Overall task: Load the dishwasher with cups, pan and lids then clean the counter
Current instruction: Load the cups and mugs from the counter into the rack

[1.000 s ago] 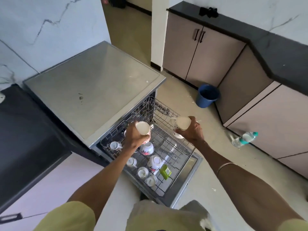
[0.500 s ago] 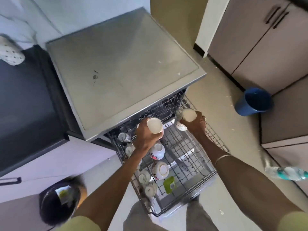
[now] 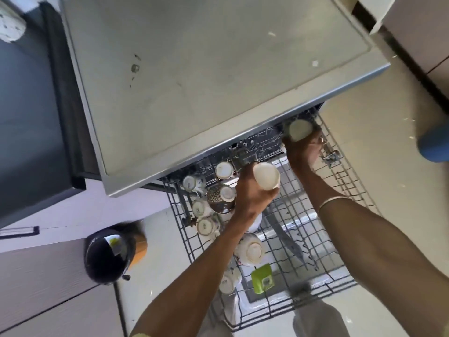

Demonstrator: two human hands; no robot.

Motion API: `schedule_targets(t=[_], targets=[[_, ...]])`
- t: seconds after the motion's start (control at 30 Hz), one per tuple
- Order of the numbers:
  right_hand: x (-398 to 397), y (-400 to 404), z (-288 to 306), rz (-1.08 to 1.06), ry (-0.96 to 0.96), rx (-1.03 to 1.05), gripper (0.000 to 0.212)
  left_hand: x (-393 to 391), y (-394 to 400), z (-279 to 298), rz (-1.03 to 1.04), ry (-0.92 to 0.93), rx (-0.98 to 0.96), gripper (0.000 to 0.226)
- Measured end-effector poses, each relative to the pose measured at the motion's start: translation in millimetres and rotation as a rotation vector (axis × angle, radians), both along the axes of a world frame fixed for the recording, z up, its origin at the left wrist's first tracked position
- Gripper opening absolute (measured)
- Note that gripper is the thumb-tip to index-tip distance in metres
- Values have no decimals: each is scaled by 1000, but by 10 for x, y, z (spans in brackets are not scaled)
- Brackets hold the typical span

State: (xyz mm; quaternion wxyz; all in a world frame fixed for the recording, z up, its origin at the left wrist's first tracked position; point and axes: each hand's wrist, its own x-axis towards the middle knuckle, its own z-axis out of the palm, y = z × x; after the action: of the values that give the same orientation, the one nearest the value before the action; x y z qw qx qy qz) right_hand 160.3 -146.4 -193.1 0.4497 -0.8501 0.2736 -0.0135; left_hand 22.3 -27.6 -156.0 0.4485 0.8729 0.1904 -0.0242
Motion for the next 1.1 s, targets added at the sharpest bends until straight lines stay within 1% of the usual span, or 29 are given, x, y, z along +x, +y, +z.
schedule_targets(t=[0.1, 0.23, 0.33, 0.4, 0.43, 0.53, 0.67, 0.73, 0.93, 1.0, 1.1], targets=[[34, 73, -53, 40, 12, -30, 95, 80, -14, -42, 4, 17, -23, 95], [-54, 127, -87, 51, -24, -37, 93, 238, 4, -17, -3, 8, 11, 92], [-142, 63, -34, 48, 21, -49, 91, 358, -21, -3, -9, 10, 44, 92], [-206, -9, -3, 102, 74, -69, 91, 399, -58, 9, -16, 1, 47, 93], [-237, -53, 19, 140, 70, -87, 91, 416, -84, 1, -21, -3, 44, 92], [-317, -215, 6, 177, 0, -119, 83, 476, -216, 5, -59, 17, 17, 90], [-525, -456, 18, 144, -155, -205, 64, 559, -464, -17, -129, 16, 1, 88], [-666, -603, 9, 143, -186, -218, 61, 584, -587, -42, -145, 0, -21, 87], [-1023, -898, 5, 129, -153, -208, 50, 613, -1032, -141, -94, 9, -16, 91], [-1093, -976, -9, 146, -136, -187, 46, 642, -1178, -201, -106, -4, -10, 92], [-1183, -1072, 10, 186, -67, -151, 46, 700, -1339, -311, -126, -45, -6, 95]])
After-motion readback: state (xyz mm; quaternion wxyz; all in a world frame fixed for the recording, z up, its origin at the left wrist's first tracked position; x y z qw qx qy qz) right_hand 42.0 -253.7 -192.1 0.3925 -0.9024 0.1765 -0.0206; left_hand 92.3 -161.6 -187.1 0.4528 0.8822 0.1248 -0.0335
